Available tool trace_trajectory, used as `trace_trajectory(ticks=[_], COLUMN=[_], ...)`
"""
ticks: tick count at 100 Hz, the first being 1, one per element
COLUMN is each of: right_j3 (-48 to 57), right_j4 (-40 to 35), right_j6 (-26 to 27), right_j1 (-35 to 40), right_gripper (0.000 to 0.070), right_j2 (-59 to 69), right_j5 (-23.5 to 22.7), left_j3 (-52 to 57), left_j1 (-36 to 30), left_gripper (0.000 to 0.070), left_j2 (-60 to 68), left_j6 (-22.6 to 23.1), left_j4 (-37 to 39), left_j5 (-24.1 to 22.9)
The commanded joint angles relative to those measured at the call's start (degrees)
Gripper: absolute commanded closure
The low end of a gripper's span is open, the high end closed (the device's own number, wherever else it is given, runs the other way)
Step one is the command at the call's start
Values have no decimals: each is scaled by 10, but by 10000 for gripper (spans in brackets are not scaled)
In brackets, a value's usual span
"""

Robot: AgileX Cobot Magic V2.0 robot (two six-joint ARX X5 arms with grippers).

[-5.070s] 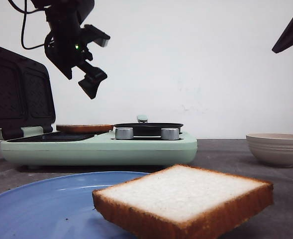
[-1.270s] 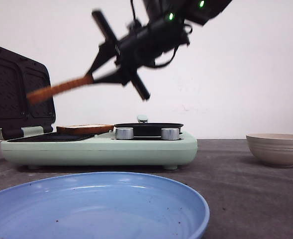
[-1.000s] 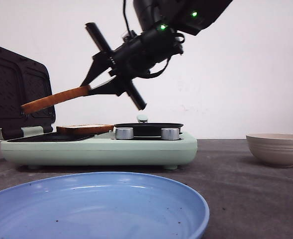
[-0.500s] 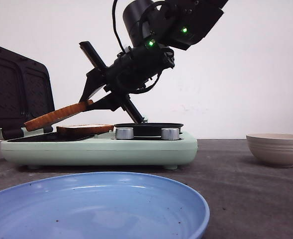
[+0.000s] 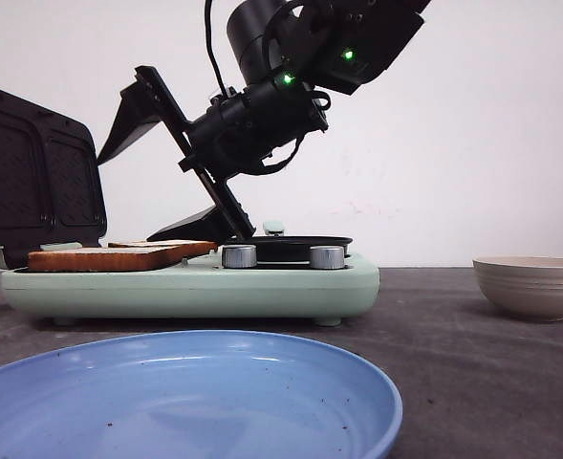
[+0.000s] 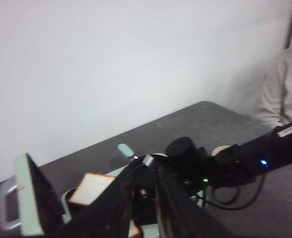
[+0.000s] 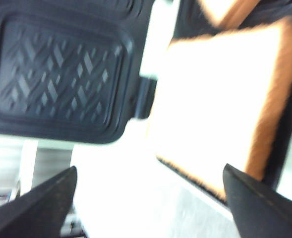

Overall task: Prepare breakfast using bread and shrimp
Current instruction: 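Release the bread onto the second plate and raise the right gripper, then move the left gripper to the sandwich maker lid handle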

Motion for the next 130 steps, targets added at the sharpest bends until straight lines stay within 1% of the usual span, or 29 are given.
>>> trace_trajectory(ticks=[1, 7, 12, 14, 17, 22, 26, 32, 33, 45, 54, 58, 64, 74, 80, 89, 97, 111, 122, 127, 130], right_j3=[12, 12, 12, 12, 12, 12, 12, 12, 12, 12, 12, 12, 12, 11, 10, 0, -18, -77, -134, -160, -175], right_j4=[3, 2, -8, -14, -24, -45, -63, -95, -100, -160, -214, -239, -269, -313, -329, -348, -357, -356, -358, -363, -367], right_j6=[-14, -17, -23, -27, -40, -72, -102, -154, -163, -278, -355, -385, -412, -452, -478, -520, -546, -568, -571, -570, -568], right_j1=[-7, -19, -30, -35, -41, -50, -57, -64, -64, -68, -68, -66, -63, -61, -60, -59, -59, -60, -60, -60, -60], right_gripper=[92, 92, 96, 106, 149, 288, 434, 683, 700, 699, 699, 699, 699, 699, 699, 699, 699, 699, 699, 699, 699], right_j2=[-6, -16, -31, -39, -52, -78, -101, -142, -149, -236, -302, -334, -370, -434, -467, -525, -576, -675, -743, -772, -788], right_j5=[-17, -34, -38, -38, -37, -28, -14, 15, 20, 84, 132, 153, 178, 211, 223, 227, 227, 231, 238, 239, 239], left_j3=[12, 12, 12, 12, 12, 11, 8, -5, -8, -54, -104, -126, -160, -216, -248, -289, -315, -329, -329, -329, -329], left_j1=[-4, -4, -4, -4, -4, -4, -4, -4, -4, -4, -3, -1, 4, 23, 37, 61, 81, 116, 164, 193, 209], left_gripper=[690, 690, 690, 690, 690, 690, 690, 690, 690, 690, 690, 690, 690, 690, 690, 690, 690, 690, 692, 693, 693], left_j2=[1, 1, 1, 1, 1, 1, 1, 1, 1, 2, 2, 2, 1, 1, 1, -2, -8, -19, -32, -37, -37], left_j6=[2, 4, 3, 3, 4, 6, 10, 17, 19, 36, 36, 36, 35, 30, 19, -4, -28, -33, -92, -106, -106], left_j4=[5, 5, 6, 7, 8, 11, 19, 40, 43, 85, 123, 134, 148, 164, 176, 191, 209, 251, 320, 349, 361], left_j5=[-19, -37, -52, -59, -69, -87, -103, -124, -128, -165, -197, -212, -227, -226, -222, -201, -178, -151, -149, -147, -144])
